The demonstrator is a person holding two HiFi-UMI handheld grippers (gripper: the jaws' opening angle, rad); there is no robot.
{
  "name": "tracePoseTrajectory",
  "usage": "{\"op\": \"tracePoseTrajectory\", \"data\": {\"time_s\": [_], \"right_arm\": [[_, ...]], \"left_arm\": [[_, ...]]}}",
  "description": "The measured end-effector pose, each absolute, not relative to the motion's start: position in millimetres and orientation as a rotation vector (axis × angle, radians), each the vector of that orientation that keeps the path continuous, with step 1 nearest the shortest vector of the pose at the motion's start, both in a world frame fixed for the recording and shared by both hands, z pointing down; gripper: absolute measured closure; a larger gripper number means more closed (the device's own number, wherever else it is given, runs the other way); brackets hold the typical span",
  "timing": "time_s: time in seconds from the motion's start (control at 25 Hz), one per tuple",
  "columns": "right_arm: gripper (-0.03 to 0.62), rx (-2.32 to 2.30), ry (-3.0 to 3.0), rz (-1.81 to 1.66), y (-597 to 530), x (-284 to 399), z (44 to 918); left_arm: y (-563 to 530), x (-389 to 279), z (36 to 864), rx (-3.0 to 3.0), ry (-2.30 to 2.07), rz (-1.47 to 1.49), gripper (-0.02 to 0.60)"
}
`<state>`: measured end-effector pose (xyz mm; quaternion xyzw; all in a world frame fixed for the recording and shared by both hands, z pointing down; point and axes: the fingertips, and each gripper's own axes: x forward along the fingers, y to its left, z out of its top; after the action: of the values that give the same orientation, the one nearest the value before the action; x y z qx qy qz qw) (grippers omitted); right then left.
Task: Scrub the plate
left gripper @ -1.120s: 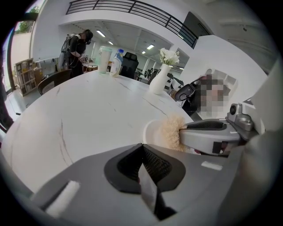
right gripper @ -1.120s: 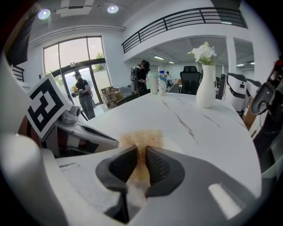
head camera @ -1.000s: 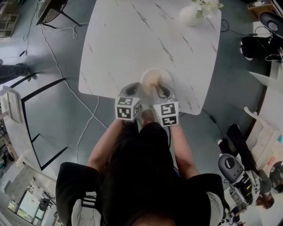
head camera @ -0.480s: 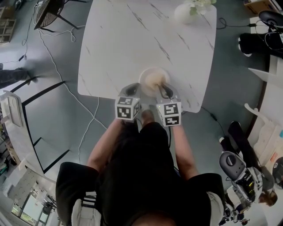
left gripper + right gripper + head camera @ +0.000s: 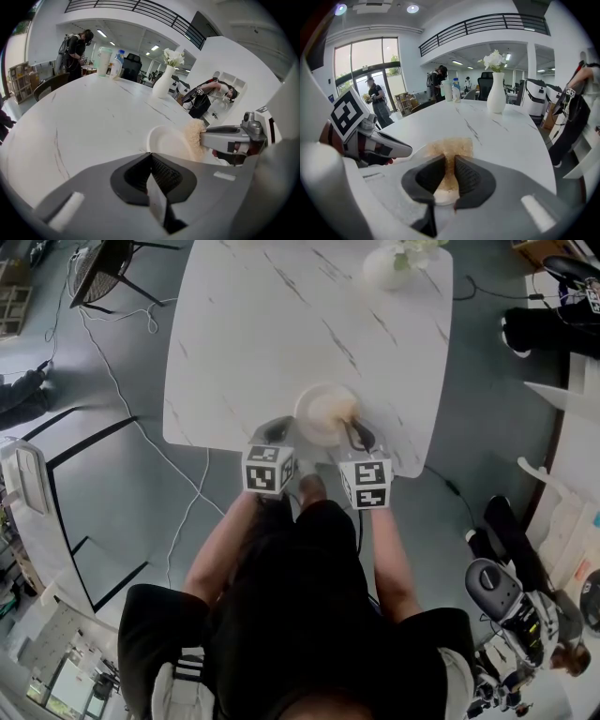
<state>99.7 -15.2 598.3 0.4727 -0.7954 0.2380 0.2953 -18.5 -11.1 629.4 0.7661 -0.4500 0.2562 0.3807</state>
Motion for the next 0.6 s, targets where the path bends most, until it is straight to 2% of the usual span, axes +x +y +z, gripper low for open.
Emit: {"op": "tracePoseTrajectory", "data": {"time_s": [0.6], "right_arm": [[0.533,1.226,-2.217,0.565,-13,74,554]], "left_arm": [[-5,-24,625,1.962,-1.146,0.652,0.572]]}}
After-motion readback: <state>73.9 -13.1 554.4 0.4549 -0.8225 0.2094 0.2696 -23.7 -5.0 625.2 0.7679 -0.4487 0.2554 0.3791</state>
